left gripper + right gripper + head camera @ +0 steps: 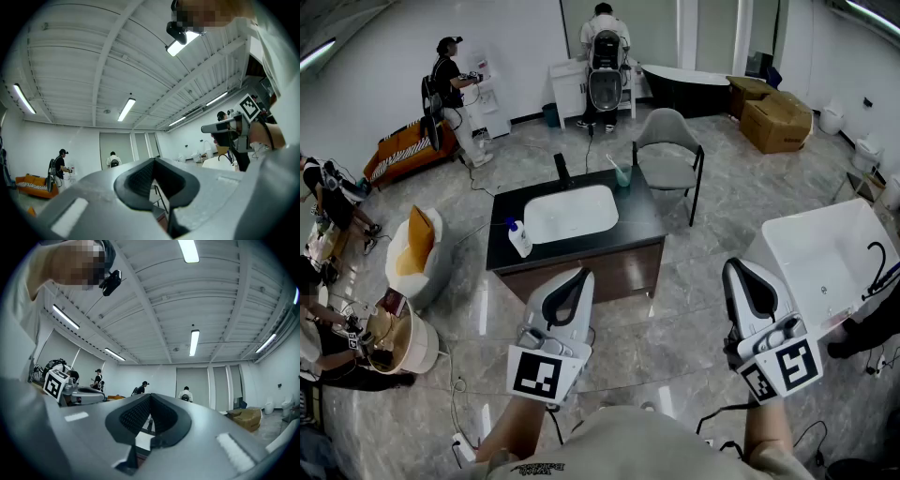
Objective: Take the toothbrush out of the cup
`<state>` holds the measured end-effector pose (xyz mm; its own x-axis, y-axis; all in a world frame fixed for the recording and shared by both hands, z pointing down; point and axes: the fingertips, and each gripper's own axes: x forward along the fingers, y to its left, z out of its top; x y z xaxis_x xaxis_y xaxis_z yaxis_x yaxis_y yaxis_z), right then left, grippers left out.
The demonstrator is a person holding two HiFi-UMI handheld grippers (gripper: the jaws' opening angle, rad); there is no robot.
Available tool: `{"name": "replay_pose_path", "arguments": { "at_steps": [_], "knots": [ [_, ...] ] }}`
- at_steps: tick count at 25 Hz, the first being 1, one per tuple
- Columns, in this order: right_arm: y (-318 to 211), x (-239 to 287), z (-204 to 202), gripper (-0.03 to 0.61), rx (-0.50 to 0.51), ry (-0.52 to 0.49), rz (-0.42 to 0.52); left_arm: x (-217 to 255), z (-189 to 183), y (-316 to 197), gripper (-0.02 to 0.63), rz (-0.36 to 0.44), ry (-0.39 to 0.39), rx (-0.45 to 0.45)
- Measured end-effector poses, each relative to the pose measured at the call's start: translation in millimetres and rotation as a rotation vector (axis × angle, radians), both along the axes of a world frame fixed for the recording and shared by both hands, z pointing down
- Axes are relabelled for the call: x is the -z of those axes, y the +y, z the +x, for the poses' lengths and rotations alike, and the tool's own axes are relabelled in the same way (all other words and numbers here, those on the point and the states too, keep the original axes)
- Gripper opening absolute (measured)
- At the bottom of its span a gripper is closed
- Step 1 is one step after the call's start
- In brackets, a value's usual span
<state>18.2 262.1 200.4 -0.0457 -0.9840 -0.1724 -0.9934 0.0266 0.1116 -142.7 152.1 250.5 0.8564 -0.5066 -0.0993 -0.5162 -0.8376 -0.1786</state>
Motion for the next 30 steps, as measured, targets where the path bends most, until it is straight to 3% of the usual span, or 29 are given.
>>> {"name": "replay_pose_path", "arguments": {
  "at_steps": [23,24,25,27,30],
  "knots": [
    [30,-3,9,0.003,-0.006,0.008,-0.013,1,19,32,0.003,0.010,-0.022,0.011],
    [33,-3,13,0.028,-0.011,-0.007,-0.003,-1,22,35,0.002,0.007,-0.023,0.010],
    [36,-4,16,0.132,-0.013,-0.020,0.006,-2,24,39,0.002,0.006,-0.023,0.008],
    [43,-6,23,0.179,-0.013,-0.031,0.015,-5,28,45,0.002,0.020,-0.029,0.007],
    [52,-10,30,0.193,-0.003,-0.024,0.007,-3,33,50,0.002,0.050,-0.048,0.026]
  ]
}}
